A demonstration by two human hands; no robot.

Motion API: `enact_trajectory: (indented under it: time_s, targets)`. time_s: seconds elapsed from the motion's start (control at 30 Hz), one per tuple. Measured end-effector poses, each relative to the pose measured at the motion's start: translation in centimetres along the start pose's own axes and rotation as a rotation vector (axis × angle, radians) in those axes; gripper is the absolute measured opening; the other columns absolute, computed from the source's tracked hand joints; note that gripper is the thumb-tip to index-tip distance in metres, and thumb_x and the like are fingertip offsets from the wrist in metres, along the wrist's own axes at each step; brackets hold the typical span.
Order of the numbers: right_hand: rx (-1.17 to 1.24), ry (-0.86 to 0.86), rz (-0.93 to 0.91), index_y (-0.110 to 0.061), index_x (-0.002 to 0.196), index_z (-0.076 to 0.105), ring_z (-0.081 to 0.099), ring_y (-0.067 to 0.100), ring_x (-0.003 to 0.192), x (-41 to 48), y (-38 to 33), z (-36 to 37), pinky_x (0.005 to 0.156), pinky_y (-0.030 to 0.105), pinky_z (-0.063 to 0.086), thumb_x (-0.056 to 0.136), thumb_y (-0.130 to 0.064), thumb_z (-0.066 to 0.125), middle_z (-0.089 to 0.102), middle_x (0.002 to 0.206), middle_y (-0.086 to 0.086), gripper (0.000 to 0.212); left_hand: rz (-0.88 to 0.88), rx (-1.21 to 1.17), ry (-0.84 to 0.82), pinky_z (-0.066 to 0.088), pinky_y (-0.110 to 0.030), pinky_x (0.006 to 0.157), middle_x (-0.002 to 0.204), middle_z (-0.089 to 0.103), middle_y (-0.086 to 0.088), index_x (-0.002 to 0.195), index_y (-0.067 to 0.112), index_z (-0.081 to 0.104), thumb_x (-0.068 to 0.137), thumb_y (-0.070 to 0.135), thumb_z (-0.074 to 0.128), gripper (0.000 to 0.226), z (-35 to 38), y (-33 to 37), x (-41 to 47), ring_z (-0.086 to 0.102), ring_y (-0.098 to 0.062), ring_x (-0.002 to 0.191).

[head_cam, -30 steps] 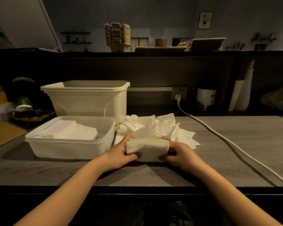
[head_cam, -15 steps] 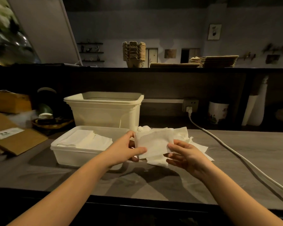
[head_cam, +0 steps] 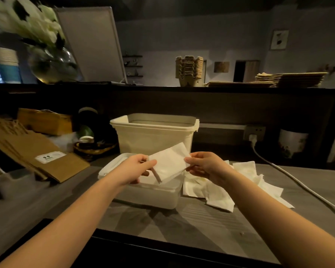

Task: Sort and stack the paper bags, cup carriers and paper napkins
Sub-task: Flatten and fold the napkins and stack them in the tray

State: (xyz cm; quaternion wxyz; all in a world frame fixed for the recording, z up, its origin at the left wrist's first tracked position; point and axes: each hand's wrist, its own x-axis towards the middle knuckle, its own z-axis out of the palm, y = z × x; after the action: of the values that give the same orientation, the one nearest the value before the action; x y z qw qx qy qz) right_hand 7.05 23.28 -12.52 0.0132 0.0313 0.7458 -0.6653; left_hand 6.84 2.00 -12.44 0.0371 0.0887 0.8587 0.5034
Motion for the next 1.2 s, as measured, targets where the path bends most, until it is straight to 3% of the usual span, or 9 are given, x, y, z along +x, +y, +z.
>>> enact_trajectory:
  time_s: [0.13, 0.23, 0.4, 0.6, 0.7, 0.87, 1.0, 1.1, 1.2]
  targets:
    - [-0.240, -0.046, 0.025, -0.003, 0.103, 0.061, 0.060, 0.009, 0.067, 2.0, -0.9, 1.7, 0.059, 0.017, 0.050, 0.090, -0.015, 0.060, 0.063, 0.082, 0.006, 0.018, -0.007, 0.192, 0.019, 0.032, -0.019, 0.051, 0.072, 0.053, 0.004, 0.077, 0.022, 0.058, 0.092, 0.033, 0.056, 0.019, -1.6, -0.1, 0.6, 0.042, -0.009, 0.062]
    - [-0.402, -0.053, -0.011, -0.001, 0.110, 0.059, 0.059, 0.010, 0.068, 3.7, -1.4, 3.2, 0.057, 0.015, 0.050, 0.093, -0.013, 0.056, 0.061, 0.084, 0.006, 0.022, -0.019, 0.331, 0.069, 0.041, -0.026, 0.065, 0.084, 0.063, -0.004, 0.073, 0.023, 0.062, 0.089, 0.035, 0.060, 0.020, -2.3, -0.4, 1.4, 0.055, -0.015, 0.076]
    - [-0.708, -0.030, -0.028, -0.003, 0.117, 0.059, 0.059, 0.018, 0.083, 6.3, -1.3, 6.3, 0.083, 0.027, 0.053, 0.094, -0.010, 0.051, 0.064, 0.105, 0.015, 0.025, -0.107, 0.592, 0.019, 0.041, -0.029, 0.075, 0.087, 0.057, -0.004, 0.070, 0.024, 0.055, 0.087, 0.043, 0.055, 0.025, -2.5, -1.7, 2.2, 0.050, -0.019, 0.086]
    - [-0.790, -0.062, 0.054, -0.002, 0.122, 0.057, 0.057, 0.017, 0.071, 8.0, -0.1, 8.6, 0.068, 0.024, 0.051, 0.095, -0.009, 0.048, 0.057, 0.082, 0.007, 0.029, -0.210, 0.783, 0.058, 0.037, -0.041, 0.099, 0.124, 0.056, -0.008, 0.115, 0.016, 0.064, 0.090, 0.048, 0.047, 0.044, -3.5, -3.1, 3.2, 0.038, -0.029, 0.117]
    - [-0.873, -0.081, 0.004, -0.004, 0.115, 0.061, 0.058, 0.018, 0.079, 8.3, 0.5, 9.1, 0.076, 0.027, 0.051, 0.095, -0.011, 0.046, 0.060, 0.091, 0.008, 0.026, -0.176, 0.873, 0.114, 0.034, -0.039, 0.096, 0.129, 0.050, -0.004, 0.121, 0.021, 0.059, 0.091, 0.047, 0.048, 0.041, -3.5, -3.3, 3.0, 0.035, -0.029, 0.122]
    - [-0.912, -0.095, -0.040, -0.005, 0.111, 0.062, 0.057, 0.014, 0.071, 8.3, 1.1, 9.2, 0.056, 0.016, 0.044, 0.094, -0.012, 0.048, 0.061, 0.089, 0.007, 0.024, 0.091, 0.914, 0.256, 0.035, -0.035, 0.093, 0.120, 0.057, 0.005, 0.116, 0.032, 0.055, 0.095, 0.038, 0.047, 0.024, -2.5, -2.6, 2.8, 0.046, -0.020, 0.115]
    - [-0.940, -0.096, -0.061, -0.009, 0.097, 0.065, 0.059, 0.017, 0.077, 8.1, 0.8, 9.0, 0.065, 0.021, 0.049, 0.092, -0.014, 0.052, 0.062, 0.084, 0.008, 0.015, 0.166, 0.797, 0.065, 0.048, -0.034, 0.088, 0.111, 0.063, 0.006, 0.110, 0.030, 0.061, 0.094, 0.027, 0.051, 0.020, -0.4, -1.1, 3.6, 0.058, -0.018, 0.102]
    - [-1.000, -0.096, -0.032, -0.002, 0.113, 0.063, 0.060, 0.024, 0.094, 7.8, 0.6, 8.9, 0.085, 0.030, 0.045, 0.091, -0.010, 0.054, 0.064, 0.103, 0.015, 0.024, 0.136, 0.803, -0.081, 0.048, -0.035, 0.084, 0.116, 0.061, -0.001, 0.118, 0.022, 0.055, 0.090, 0.025, 0.056, 0.029, 1.4, -0.3, 4.3, 0.058, -0.023, 0.104]
    - [-1.010, -0.112, -0.034, 0.000, 0.118, 0.060, 0.057, 0.019, 0.083, 7.7, 0.7, 8.6, 0.073, 0.025, 0.046, 0.091, -0.006, 0.054, 0.062, 0.098, 0.011, 0.028, 0.071, 0.909, -0.124, 0.045, -0.040, 0.093, 0.133, 0.046, -0.006, 0.131, 0.020, 0.040, 0.090, 0.022, 0.054, 0.043, 2.3, -0.5, 5.1, 0.049, -0.027, 0.118]
